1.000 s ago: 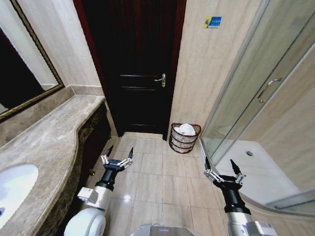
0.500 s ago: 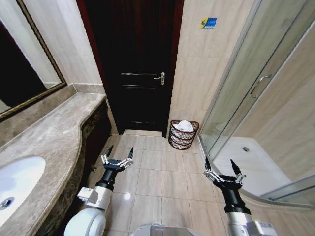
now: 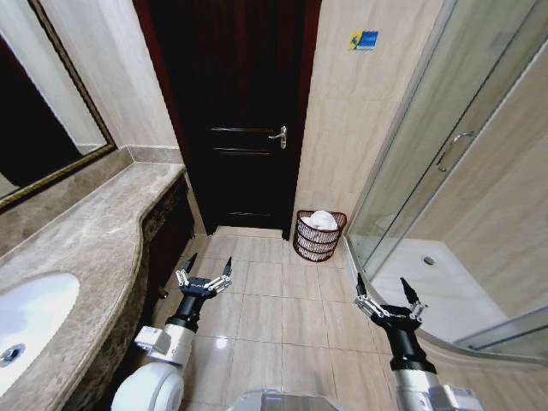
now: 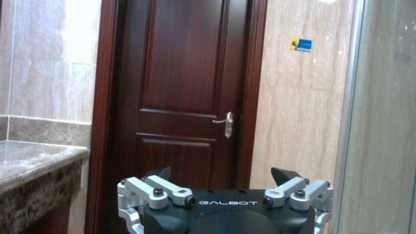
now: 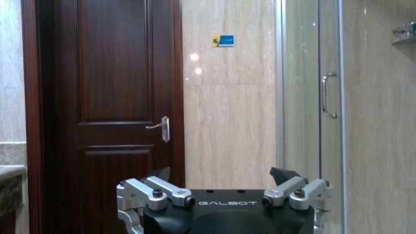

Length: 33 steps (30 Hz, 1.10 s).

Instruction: Discard the used towel into the hamper.

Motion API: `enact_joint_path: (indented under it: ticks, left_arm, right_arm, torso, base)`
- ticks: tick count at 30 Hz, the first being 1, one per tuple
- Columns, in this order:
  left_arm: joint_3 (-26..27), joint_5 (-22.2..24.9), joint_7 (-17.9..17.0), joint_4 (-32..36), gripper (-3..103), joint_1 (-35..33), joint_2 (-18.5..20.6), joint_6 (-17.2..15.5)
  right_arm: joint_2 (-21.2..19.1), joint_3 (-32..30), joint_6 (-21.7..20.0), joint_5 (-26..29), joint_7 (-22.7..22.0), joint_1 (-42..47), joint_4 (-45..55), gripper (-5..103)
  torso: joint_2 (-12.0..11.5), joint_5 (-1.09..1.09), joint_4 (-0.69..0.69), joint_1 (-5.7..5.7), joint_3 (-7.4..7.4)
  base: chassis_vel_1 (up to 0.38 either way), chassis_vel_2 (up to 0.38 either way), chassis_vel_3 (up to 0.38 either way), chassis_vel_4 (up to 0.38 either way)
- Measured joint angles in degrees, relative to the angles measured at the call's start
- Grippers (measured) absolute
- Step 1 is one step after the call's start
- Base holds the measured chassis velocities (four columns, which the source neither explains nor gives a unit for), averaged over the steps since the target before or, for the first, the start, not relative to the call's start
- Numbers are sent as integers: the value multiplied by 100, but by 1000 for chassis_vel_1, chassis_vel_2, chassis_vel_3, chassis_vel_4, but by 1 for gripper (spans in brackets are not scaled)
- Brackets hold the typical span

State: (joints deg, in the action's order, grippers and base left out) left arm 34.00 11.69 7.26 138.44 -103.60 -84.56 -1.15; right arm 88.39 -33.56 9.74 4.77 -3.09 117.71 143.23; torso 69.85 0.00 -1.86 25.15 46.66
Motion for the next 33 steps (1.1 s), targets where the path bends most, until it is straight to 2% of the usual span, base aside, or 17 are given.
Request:
enact_joint_path:
  ticks: [33]
  left_arm:
    - [0, 0, 0, 0, 100, 0, 0, 0]
  right_arm:
    - [0, 0, 0, 0, 0, 0, 0, 100]
  torso:
    - [1, 0, 0, 0, 0]
  base:
    - [0, 0, 0, 0]
